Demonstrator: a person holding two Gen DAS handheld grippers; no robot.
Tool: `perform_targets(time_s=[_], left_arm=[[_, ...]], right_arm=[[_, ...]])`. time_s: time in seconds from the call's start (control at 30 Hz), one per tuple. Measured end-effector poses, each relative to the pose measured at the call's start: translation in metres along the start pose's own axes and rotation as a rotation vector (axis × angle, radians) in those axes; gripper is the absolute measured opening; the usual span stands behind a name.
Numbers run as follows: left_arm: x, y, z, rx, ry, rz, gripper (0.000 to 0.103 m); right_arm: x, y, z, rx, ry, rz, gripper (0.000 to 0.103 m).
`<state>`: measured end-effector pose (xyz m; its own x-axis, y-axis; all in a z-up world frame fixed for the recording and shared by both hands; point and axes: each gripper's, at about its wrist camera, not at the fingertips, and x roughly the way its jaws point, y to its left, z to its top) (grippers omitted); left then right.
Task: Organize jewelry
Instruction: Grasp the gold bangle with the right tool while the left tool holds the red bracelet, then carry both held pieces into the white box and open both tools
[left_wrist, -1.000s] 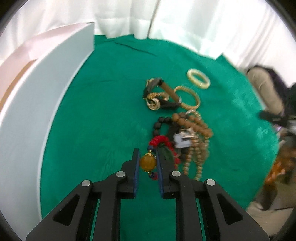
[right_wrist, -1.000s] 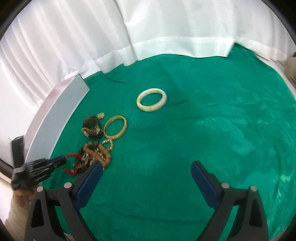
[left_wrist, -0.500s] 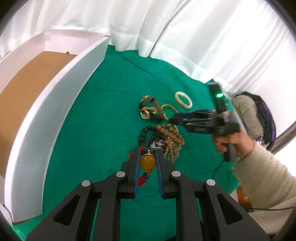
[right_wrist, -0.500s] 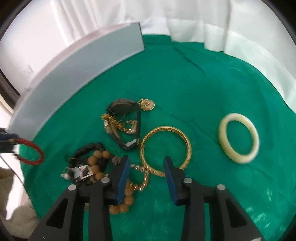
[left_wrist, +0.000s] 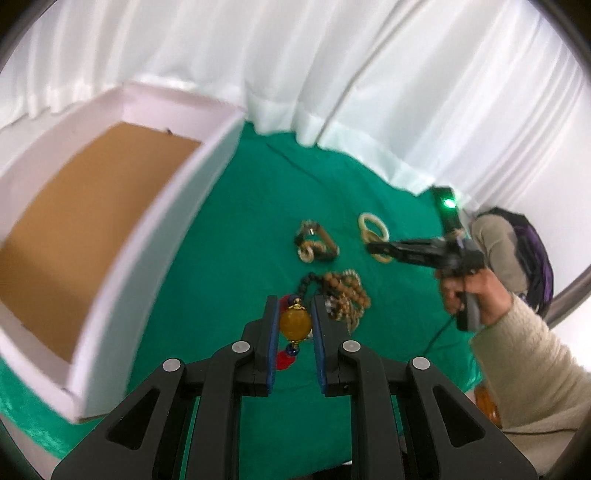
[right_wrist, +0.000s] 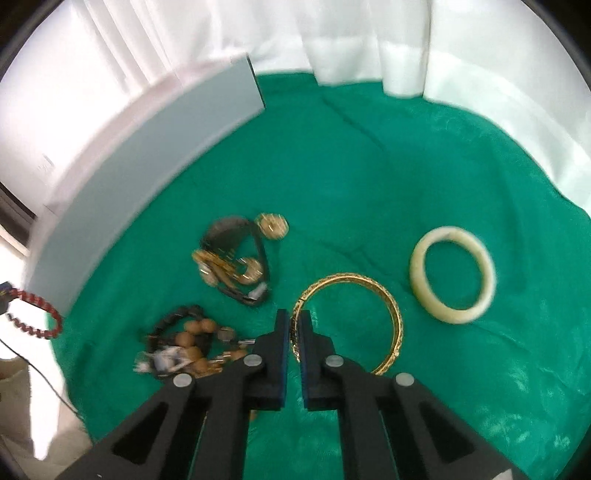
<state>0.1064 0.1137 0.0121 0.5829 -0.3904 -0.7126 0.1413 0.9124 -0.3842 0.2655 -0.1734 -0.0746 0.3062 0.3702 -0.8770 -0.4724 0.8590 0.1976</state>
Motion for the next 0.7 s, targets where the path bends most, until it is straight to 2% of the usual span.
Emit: perform_targets(time_s=[0.13,0.23,0.37,0.47,0.53,0.63,0.7], left_arm=[[-0.040,0.010,0.019,-0.005,-0.078,0.091,0.015],[-0.065,0.031,0.037,-0.032,-0.134,0.213,0.015],[-0.063,0.076,0.053,-0.096,-0.137,0.365,0.015],[-0.040,0.119,0.057,-0.168,-0.081,0.432,0.015],[-0.022,0.147,0.052,-0.218,-0.033,0.464,0.015],[-0.003,0.168,0.042,-0.255,0.017,0.490,0.015],[0.009,0.173,0.037,-0.273,0.048,0.492,0.015]], right_arm=[[-0.039,0.039,0.011,-0.074,-0.060,0.041,0.005],[-0.062,0.096,0.031,-0.169,-0.121,0.106,0.005],[-0.061,0.190,0.072,-0.296,-0.172,0.215,0.005],[-0.037,0.246,0.108,-0.363,-0.171,0.265,0.005],[-0.013,0.278,0.124,-0.395,-0.154,0.264,0.005],[0.033,0.310,0.142,-0.421,-0.089,0.253,0.005],[0.062,0.317,0.150,-0.434,-0.053,0.227,0.005]])
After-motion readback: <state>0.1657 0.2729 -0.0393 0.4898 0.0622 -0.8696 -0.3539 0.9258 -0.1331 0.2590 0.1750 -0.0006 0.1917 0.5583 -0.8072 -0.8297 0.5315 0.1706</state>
